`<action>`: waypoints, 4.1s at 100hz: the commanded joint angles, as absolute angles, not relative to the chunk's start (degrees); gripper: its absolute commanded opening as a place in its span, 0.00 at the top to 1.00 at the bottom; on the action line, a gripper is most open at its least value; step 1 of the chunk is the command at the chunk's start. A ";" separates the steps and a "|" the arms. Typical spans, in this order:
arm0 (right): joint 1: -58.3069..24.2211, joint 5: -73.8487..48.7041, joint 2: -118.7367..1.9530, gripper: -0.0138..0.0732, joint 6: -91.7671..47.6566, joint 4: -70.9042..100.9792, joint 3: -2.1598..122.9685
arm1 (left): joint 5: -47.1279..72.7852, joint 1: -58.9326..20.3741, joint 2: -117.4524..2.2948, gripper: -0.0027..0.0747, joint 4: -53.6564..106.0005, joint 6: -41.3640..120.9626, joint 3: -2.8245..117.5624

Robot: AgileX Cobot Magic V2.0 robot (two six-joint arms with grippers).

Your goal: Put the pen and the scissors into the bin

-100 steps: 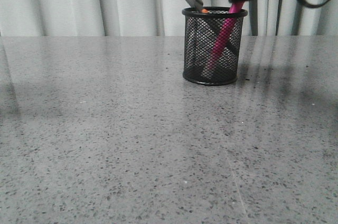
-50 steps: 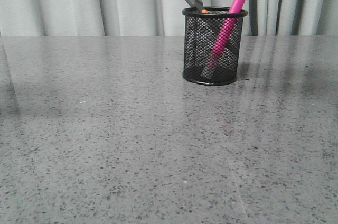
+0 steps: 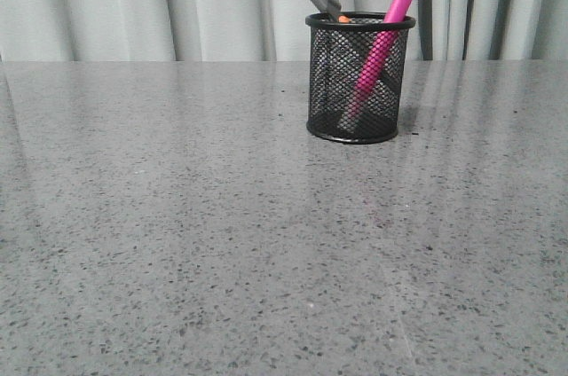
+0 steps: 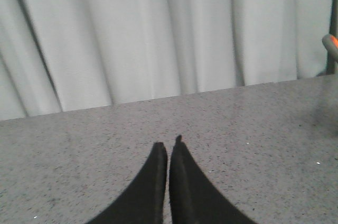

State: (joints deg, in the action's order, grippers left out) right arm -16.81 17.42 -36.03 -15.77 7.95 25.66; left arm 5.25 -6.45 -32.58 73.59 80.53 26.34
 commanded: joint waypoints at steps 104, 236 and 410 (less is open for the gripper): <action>-16.22 16.07 -14.05 0.93 -16.33 9.43 6.24 | -0.60 -6.33 -3.39 0.99 85.10 80.69 7.57; -16.22 15.97 -14.05 0.93 -16.33 9.43 6.24 | 1.82 -3.75 1.71 0.99 2.89 6.24 -0.08; -0.87 -2.63 1.82 0.93 -7.22 3.39 1.58 | 1.95 -3.75 2.12 0.99 4.65 3.57 -2.66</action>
